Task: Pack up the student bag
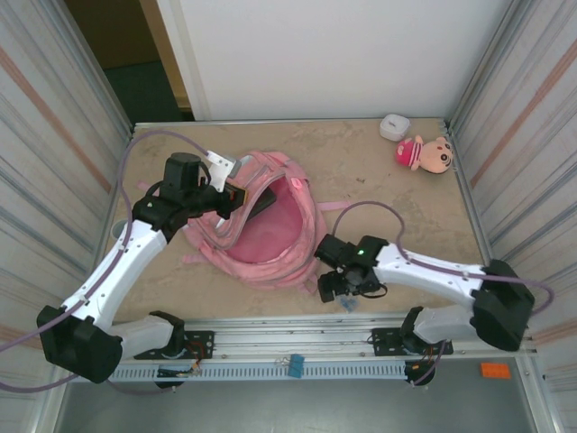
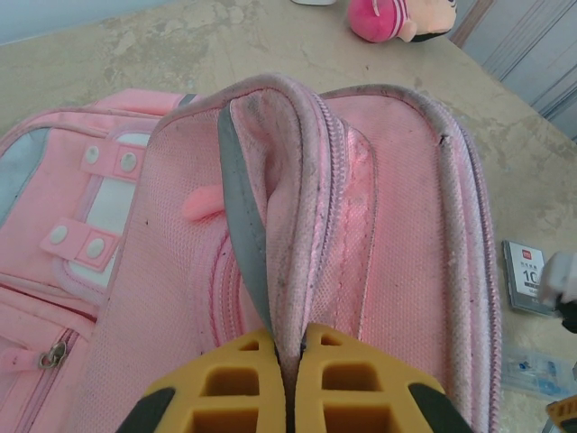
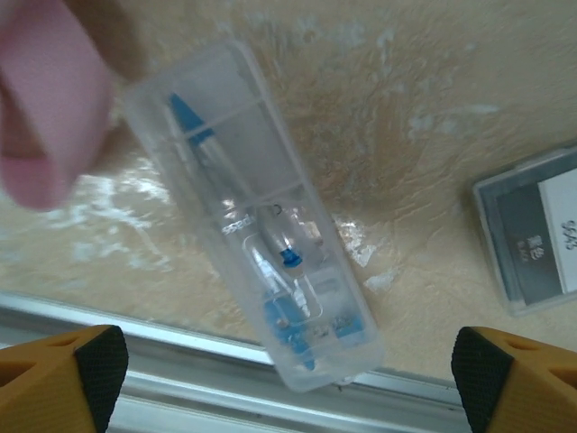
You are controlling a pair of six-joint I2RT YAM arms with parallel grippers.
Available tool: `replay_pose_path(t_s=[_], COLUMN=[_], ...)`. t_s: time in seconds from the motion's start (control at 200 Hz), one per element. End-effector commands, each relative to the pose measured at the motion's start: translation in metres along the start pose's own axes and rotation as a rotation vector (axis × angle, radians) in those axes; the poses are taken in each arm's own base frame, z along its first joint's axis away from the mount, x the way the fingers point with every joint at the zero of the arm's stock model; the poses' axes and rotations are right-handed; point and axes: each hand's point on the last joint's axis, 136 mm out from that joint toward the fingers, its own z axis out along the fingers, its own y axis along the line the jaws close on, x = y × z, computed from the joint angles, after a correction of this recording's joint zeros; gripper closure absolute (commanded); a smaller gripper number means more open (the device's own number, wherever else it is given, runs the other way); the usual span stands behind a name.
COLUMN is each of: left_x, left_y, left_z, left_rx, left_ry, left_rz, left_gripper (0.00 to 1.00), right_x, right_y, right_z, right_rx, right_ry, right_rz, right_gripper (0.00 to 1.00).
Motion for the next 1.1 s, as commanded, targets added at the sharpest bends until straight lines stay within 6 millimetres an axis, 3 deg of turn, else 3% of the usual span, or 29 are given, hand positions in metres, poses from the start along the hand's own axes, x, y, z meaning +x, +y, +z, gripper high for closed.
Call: replay_pose_path(t_s=[0.0,0.17,0.236,0.536,0.656,0.817,1.097], left_x=[-0.034,-0.037,-0.038,-0.040,-0.041,-0.040,-0.033], left_y=[-0.007,-0.007,-0.008,-0.011,-0.012,-0.012,-0.010], left_z=[-0.021,-0.022,-0.023,-0.024,-0.025,-0.024,-0.019], left_rx=[-0.005,-0.005,-0.001,0.013,0.015,0.018,0.021], left_ry=[-0.138,-0.148,-0.152,-0.157,-0.164,-0.169,-0.155], left_rz=[0.047,0.043,0.039,0.028,0.025,0.017,0.000], left_gripper=[1.00,1.00,1.00,1.00,1.00,1.00,1.00], right_x=[-0.005,-0.009,-0.010,-0.025,-0.020,-0.006,-0.020], right_y=[-0.008,-0.005,-0.012,-0.035,-0.031,-0.019,-0.014], right_z=[0.012,0.034,0.038,0.013,0.003,0.014,0.028], right_rx=[0.119,0.141,0.165,0.005,-0.078,-0.167,-0.182], right_ry=[-0.005,0.029,0.035,-0.069,-0.101,-0.053,-0.036], right_rz=[-0.070,-0.079,-0.039,0.201,0.174,0.168,0.141], right_gripper=[0.04,0.06,0.08,0.12,0.11,0.19,0.24])
